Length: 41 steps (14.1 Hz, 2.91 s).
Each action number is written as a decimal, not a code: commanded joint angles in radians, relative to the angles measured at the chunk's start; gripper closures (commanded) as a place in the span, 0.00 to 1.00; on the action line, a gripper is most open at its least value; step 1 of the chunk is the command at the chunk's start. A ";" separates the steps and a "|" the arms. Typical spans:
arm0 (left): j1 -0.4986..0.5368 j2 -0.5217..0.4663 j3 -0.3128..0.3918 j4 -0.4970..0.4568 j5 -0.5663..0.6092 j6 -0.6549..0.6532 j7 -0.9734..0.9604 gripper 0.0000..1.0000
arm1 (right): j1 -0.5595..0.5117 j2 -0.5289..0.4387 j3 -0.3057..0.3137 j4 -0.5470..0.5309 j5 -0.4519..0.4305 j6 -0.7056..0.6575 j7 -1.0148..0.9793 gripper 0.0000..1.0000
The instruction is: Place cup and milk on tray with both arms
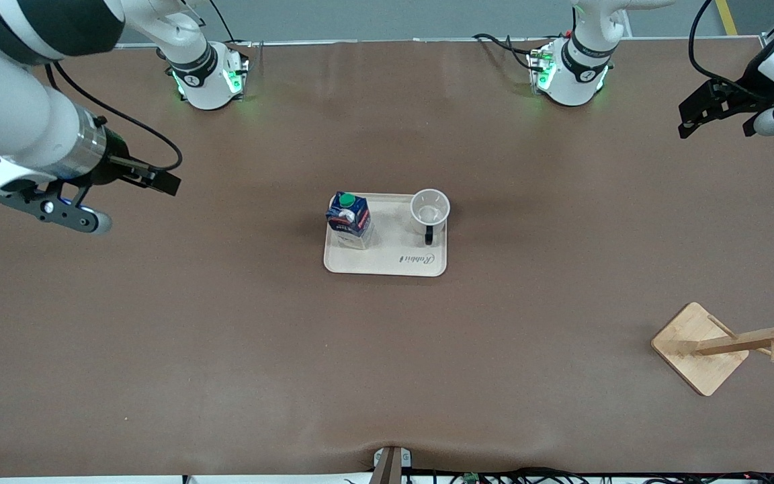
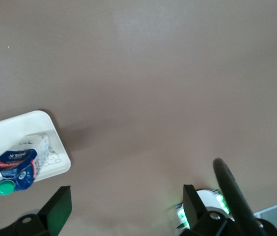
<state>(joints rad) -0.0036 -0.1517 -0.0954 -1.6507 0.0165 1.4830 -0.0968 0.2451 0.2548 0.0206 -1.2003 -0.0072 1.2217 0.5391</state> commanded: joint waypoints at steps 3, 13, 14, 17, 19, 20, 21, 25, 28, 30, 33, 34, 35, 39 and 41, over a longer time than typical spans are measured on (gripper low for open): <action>-0.001 0.000 0.006 -0.004 -0.016 0.010 0.022 0.00 | -0.151 -0.244 0.010 -0.367 -0.010 0.232 -0.366 0.00; -0.001 -0.014 0.005 -0.003 -0.016 -0.007 0.023 0.00 | -0.371 -0.258 0.022 -0.349 -0.008 0.246 -0.745 0.00; -0.001 -0.012 0.005 -0.003 -0.016 -0.007 0.022 0.00 | -0.366 -0.258 0.025 -0.351 -0.008 0.245 -0.736 0.00; -0.001 -0.012 0.005 -0.003 -0.016 -0.006 0.023 0.00 | -0.357 -0.281 0.027 -0.361 -0.002 0.237 -0.722 0.00; -0.001 -0.009 0.005 -0.001 -0.016 -0.006 0.022 0.00 | -0.356 -0.285 0.027 -0.364 0.004 0.223 -0.697 0.00; -0.001 -0.009 0.005 -0.001 -0.016 -0.006 0.022 0.00 | -0.350 -0.287 0.027 -0.373 0.004 0.223 -0.664 0.00; -0.001 -0.005 0.006 0.000 -0.015 -0.003 0.022 0.00 | -0.345 -0.288 0.027 -0.380 0.004 0.222 -0.612 0.00; 0.001 0.001 0.006 0.000 -0.012 0.016 0.020 0.00 | -0.345 -0.285 0.028 -0.387 0.004 0.206 -0.588 0.00; 0.001 0.006 0.006 0.002 -0.010 0.025 0.005 0.00 | -0.343 -0.289 0.028 -0.384 0.004 0.187 -0.588 0.00; 0.001 0.006 0.006 0.002 -0.006 0.030 0.005 0.00 | -0.343 -0.284 0.028 -0.389 0.004 0.188 -0.590 0.00; 0.001 0.004 0.008 0.006 -0.004 0.028 0.014 0.00 | -0.343 -0.284 0.028 -0.384 0.004 0.185 -0.590 0.00; 0.007 0.006 0.008 0.009 -0.004 0.028 0.014 0.00 | -0.343 -0.282 0.028 -0.386 0.004 0.186 -0.588 0.00; 0.014 0.008 0.006 0.014 -0.004 0.028 0.017 0.00 | -0.343 -0.282 0.028 -0.387 0.004 0.186 -0.590 0.00; 0.013 0.020 0.006 0.032 -0.004 0.026 0.017 0.00 | -0.343 -0.282 0.028 -0.383 0.004 0.179 -0.588 0.00; 0.008 0.031 0.005 0.035 -0.004 0.025 0.009 0.00 | -0.346 -0.281 0.027 -0.383 0.006 0.177 -0.588 0.00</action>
<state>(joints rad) 0.0062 -0.1432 -0.0909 -1.6435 0.0164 1.5104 -0.0967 -0.1046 -0.0046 0.0488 -1.5657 0.0050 1.4038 -0.0674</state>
